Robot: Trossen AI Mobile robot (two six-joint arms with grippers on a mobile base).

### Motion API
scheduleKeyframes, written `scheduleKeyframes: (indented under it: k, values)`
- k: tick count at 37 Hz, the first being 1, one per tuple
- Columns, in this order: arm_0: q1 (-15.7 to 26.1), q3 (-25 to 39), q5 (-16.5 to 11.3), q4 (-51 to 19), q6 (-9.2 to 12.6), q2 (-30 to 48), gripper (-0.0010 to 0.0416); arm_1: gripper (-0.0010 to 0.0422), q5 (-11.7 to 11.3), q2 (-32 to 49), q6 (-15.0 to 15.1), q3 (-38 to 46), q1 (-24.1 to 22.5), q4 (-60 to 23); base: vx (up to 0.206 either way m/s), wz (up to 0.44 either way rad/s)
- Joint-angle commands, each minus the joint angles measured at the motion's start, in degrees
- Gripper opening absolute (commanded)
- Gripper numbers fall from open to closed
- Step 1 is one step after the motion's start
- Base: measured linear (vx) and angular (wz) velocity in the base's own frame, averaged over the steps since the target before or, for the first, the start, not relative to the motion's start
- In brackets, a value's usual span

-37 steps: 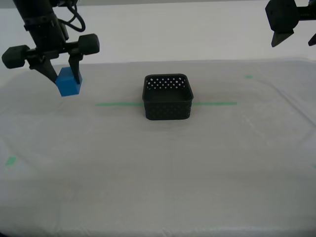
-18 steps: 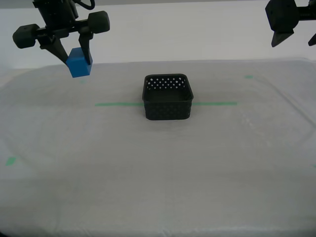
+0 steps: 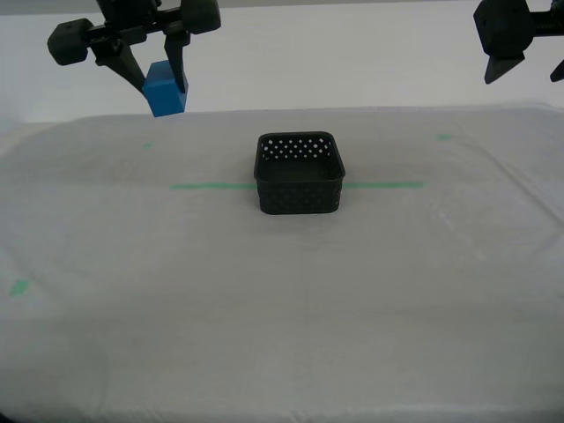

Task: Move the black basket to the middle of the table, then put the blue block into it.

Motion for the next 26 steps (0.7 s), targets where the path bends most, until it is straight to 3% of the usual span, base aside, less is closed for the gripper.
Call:
scheduleKeyframes:
  k: [1, 13, 26]
  values:
    - [0.02, 0.09, 0.15, 0.02, -0.07, -0.02, 0.0399, 0.0, -0.33, 0.0, -0.68, 0.66, -0.68, 0.04, 0.0, 0.0]
    - [0.02, 0.07, 0.15, 0.04, -0.07, -0.02, 0.0399, 0.0, -1.62, 0.17, -2.89, 1.07, -2.29, 0.52, 0.0, 0.0]
    - [0.04, 0.07, 0.15, 0.04, -0.07, -0.02, 0.0399, 0.0, -1.6, 10.6, -2.89, 6.99, -7.34, 0.02, 0.0, 0.0]
